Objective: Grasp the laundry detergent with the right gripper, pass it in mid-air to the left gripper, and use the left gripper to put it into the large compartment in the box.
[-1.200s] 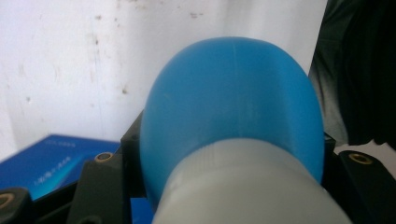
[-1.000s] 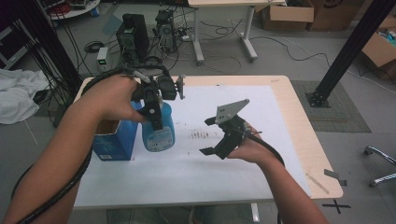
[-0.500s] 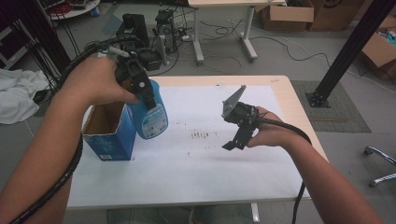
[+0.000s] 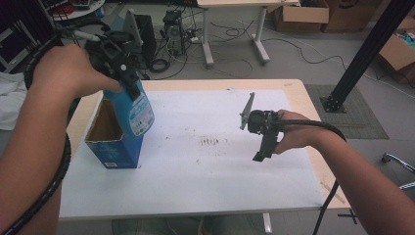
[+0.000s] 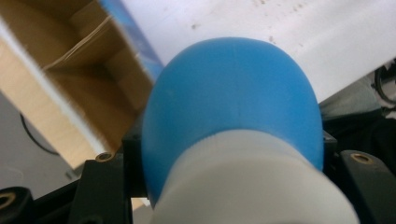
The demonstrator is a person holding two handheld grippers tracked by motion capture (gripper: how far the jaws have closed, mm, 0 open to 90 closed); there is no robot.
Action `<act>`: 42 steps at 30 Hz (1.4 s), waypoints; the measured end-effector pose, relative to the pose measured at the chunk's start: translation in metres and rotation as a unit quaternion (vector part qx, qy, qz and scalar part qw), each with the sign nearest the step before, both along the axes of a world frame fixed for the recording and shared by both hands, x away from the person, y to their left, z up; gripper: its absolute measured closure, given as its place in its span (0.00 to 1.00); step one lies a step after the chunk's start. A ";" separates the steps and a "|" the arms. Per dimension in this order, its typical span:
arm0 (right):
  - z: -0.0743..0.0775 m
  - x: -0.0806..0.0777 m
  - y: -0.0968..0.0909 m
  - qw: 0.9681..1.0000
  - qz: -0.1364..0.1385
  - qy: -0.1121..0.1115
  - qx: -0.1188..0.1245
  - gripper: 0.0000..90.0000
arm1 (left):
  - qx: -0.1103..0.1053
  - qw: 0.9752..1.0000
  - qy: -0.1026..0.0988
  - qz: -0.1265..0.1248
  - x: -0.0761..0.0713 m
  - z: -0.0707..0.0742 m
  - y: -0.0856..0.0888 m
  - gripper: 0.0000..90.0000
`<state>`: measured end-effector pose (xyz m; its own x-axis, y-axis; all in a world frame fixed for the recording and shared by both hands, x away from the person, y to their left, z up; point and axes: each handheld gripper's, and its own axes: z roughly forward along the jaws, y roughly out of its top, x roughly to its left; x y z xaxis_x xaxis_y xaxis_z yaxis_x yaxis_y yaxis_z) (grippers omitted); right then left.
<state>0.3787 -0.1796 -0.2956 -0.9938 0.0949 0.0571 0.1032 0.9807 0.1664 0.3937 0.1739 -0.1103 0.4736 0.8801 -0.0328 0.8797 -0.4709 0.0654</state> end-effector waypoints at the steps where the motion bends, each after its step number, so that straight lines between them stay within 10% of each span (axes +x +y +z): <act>1: -0.001 -0.001 0.000 1.000 0.002 0.001 -0.005 0.00 | 0.002 1.000 -0.001 0.010 0.000 0.002 0.004 0.43; 9: 0.001 -0.002 -0.004 1.000 0.007 -0.001 -0.022 0.00 | 0.001 0.995 -0.013 0.096 0.005 0.015 0.029 0.44; 23: -0.004 0.002 -0.006 0.999 0.010 0.009 -0.046 0.00 | 0.017 0.977 -0.028 0.209 0.015 0.021 0.065 0.43; 32: -0.003 0.003 -0.006 0.999 0.009 0.011 -0.050 0.00 | 0.033 0.974 -0.023 0.223 0.020 0.003 0.075 0.44; 42: -0.008 0.000 -0.005 0.999 0.008 0.016 -0.051 0.00 | 0.038 0.976 -0.011 0.215 0.029 -0.030 0.073 0.44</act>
